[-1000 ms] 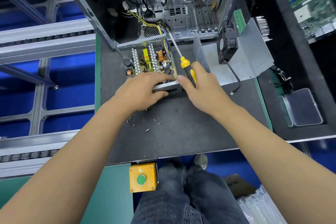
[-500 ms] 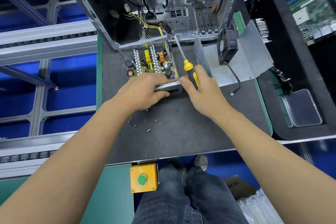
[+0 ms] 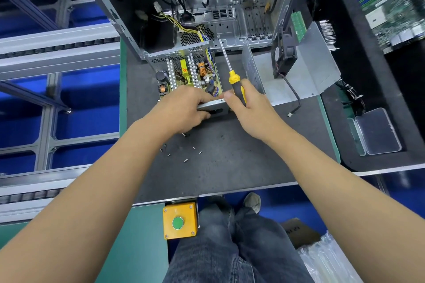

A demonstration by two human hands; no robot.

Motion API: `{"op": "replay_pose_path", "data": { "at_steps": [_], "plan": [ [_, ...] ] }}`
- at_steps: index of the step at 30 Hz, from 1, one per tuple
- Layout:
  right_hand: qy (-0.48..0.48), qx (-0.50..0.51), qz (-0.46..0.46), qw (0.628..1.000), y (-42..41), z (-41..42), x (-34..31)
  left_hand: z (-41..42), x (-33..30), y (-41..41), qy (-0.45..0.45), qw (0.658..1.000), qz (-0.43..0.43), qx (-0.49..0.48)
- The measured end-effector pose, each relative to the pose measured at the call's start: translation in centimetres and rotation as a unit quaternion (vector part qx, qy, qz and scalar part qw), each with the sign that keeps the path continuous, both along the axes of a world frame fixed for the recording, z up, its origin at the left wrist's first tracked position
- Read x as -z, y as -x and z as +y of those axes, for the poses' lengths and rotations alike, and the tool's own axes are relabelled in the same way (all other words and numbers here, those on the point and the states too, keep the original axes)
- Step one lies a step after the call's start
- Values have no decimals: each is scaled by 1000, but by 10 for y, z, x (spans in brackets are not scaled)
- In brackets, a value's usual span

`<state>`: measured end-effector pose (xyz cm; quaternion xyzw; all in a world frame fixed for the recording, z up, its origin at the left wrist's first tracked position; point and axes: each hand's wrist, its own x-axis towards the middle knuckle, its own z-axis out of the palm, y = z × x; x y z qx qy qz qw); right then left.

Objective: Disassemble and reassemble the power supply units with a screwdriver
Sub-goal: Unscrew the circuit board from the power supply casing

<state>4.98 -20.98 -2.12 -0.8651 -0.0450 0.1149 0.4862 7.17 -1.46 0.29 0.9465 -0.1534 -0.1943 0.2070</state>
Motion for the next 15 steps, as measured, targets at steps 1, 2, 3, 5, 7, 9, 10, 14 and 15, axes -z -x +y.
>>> {"op": "replay_pose_path", "data": {
  "at_steps": [1, 2, 3, 5, 7, 9, 10, 14, 15],
  "plan": [
    [1, 0, 3, 1000, -1, 0, -1, -3, -1, 0, -13, 1000, -6, -4],
    [4, -1, 6, 1000, -1, 0, -1, -5, -1, 0, -24, 1000, -11, -6],
    [8, -3, 8, 1000, -2, 1, -2, -6, -2, 0, -28, 999, -15, -9],
    [16, -10, 6, 1000, -2, 2, -3, -7, 0, 2, -20, 999, -34, -23],
    [20, -19, 7, 1000, -3, 2, -3, -8, 3, 6, -14, 998, -61, -29],
    [28, -32, 15, 999, -4, 0, -4, -8, 4, 8, -9, 998, -61, -26],
    [33, -39, 18, 999, -4, -1, -5, -7, 3, 7, -2, 998, -49, -26],
    [23, -42, 12, 999, -2, -3, -3, -4, 0, 2, 19, 999, 3, -26],
    [16, -36, 11, 999, -1, -3, -2, -4, 0, 3, 21, 1000, -1, -20]
  ]
}}
